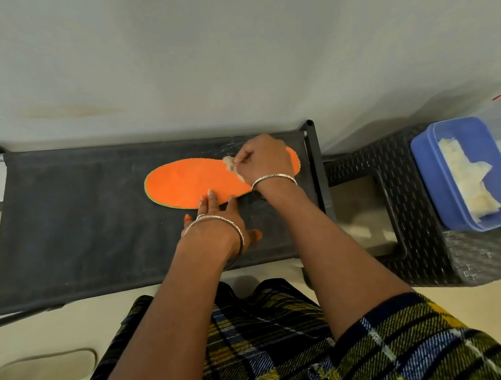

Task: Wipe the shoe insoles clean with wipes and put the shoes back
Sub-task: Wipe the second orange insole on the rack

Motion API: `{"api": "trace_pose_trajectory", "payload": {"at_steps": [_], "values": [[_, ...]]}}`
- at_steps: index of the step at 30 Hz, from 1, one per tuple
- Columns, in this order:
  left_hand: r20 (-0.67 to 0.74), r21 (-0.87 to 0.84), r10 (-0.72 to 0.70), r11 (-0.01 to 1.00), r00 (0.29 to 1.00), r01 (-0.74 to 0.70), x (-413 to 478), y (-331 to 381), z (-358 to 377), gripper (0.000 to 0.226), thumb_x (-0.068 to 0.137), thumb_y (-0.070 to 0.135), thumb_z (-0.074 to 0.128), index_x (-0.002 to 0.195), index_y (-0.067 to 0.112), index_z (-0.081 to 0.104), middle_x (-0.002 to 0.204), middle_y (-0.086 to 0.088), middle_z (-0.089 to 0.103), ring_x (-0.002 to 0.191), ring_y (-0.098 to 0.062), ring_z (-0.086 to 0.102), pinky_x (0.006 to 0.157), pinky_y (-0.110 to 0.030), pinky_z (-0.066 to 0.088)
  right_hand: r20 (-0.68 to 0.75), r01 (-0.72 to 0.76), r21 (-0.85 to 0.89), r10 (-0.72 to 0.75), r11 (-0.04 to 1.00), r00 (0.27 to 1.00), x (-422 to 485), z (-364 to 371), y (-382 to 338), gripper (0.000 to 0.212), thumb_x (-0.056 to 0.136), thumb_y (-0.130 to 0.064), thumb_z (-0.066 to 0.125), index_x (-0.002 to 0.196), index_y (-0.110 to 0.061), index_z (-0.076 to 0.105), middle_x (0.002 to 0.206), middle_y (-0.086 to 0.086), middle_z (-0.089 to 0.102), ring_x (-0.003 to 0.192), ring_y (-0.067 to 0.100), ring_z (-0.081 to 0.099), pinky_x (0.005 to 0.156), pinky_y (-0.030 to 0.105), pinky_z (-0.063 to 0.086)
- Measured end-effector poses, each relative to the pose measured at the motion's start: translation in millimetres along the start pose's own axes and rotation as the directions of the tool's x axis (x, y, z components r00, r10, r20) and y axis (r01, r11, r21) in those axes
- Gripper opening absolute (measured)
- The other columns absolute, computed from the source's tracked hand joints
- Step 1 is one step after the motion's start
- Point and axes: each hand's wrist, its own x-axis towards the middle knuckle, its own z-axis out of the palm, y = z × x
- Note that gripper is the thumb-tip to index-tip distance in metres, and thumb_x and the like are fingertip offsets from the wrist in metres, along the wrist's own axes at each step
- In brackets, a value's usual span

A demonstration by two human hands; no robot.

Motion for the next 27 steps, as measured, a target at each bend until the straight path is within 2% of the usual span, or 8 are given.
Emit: {"api": "trace_pose_trajectory", "payload": {"at_steps": [2,4,8,11,16,20,22,27], "values": [[-0.003,0.006,-0.006,1.0,1.0,0.006,3.1,0.6,1.6,0.091,0.092,0.061,0.048,0.154,0.03,-0.011,0.158,-0.009,-0.028,0.147,-0.029,-0.018,0.119,-0.055,0.004,0.056,0.035,-0.002,-0.035,0.999,0.998,-0.6,2.5,-6.0,0.006,0.085,-0.028,0.075,0.086,-0.024,0.079,0.096,-0.004,0.075,0.097,0.019,0.065,0.077,0.029,0.054],[-0.004,0.014,-0.007,1.0,1.0,0.007,4.3,-0.2,2.1,0.091,0.092,0.061,0.048,0.154,0.03,-0.011,0.158,-0.009,-0.028,0.147,-0.03,-0.018,0.119,-0.055,0.004,0.062,-0.037,-0.056,0.04,0.998,0.997,3.4,1.2,-3.7,0.015,0.082,-0.036,0.077,0.091,-0.024,0.077,0.102,-0.001,0.073,0.096,0.021,0.067,0.078,0.032,0.056],[-0.003,0.007,0.006,1.0,1.0,-0.006,1.4,-1.3,0.8,0.089,0.092,0.06,0.047,0.154,0.03,-0.01,0.158,-0.009,-0.027,0.148,-0.029,-0.017,0.119,-0.054,0.005,-0.085,-0.198,-0.157,0.187,0.968,0.979,7.7,-11.4,11.3,0.034,0.081,-0.04,0.078,0.105,-0.016,0.072,0.112,0.01,0.069,0.104,0.034,0.067,0.08,0.039,0.057],[-0.005,0.009,-0.001,1.0,1.0,0.001,1.0,0.6,0.5,0.09,0.092,0.06,0.047,0.154,0.029,-0.011,0.157,-0.009,-0.028,0.147,-0.029,-0.017,0.119,-0.054,0.004,-0.041,-0.129,-0.149,0.124,0.98,0.991,6.5,-5.7,5.6,0.025,0.085,-0.031,0.074,0.104,-0.015,0.072,0.111,0.01,0.07,0.103,0.031,0.067,0.078,0.035,0.053],[-0.003,-0.001,-0.003,1.0,1.0,0.003,2.3,1.7,0.6,0.091,0.092,0.06,0.048,0.154,0.03,-0.011,0.157,-0.009,-0.028,0.147,-0.029,-0.018,0.119,-0.055,0.004,0.117,0.006,-0.009,-0.005,1.0,0.993,1.8,2.9,-7.7,0.012,0.083,-0.035,0.077,0.089,-0.026,0.081,0.102,0.0,0.076,0.101,0.019,0.066,0.086,0.034,0.056],[-0.008,-0.002,0.016,1.0,1.0,-0.016,-0.5,-1.1,-1.0,0.089,0.093,0.059,0.048,0.154,0.029,-0.009,0.158,-0.009,-0.026,0.148,-0.03,-0.016,0.119,-0.055,0.005,0.013,-0.172,-0.048,0.173,0.984,0.985,12.8,-8.4,11.8,0.026,0.075,-0.043,0.078,0.093,-0.023,0.079,0.103,0.002,0.074,0.097,0.026,0.069,0.082,0.038,0.059],[-0.004,-0.005,0.017,1.0,1.0,-0.017,-1.7,-1.0,-1.9,0.088,0.093,0.058,0.048,0.154,0.029,-0.008,0.158,-0.009,-0.026,0.148,-0.03,-0.016,0.119,-0.055,0.005,-0.039,-0.201,-0.064,0.199,0.977,0.979,14.4,-7.9,13.3,0.032,0.075,-0.043,0.079,0.096,-0.02,0.077,0.103,0.005,0.073,0.095,0.03,0.07,0.08,0.038,0.059],[-0.001,-0.004,0.007,1.0,1.0,-0.007,0.5,1.4,-0.9,0.09,0.093,0.058,0.048,0.154,0.03,-0.011,0.158,-0.009,-0.027,0.147,-0.03,-0.018,0.118,-0.055,0.004,0.024,-0.028,-0.006,0.028,1.0,0.999,4.1,5.5,-6.6,0.013,0.083,-0.03,0.076,0.09,-0.021,0.081,0.095,0.003,0.076,0.094,0.023,0.068,0.079,0.035,0.058]]}}
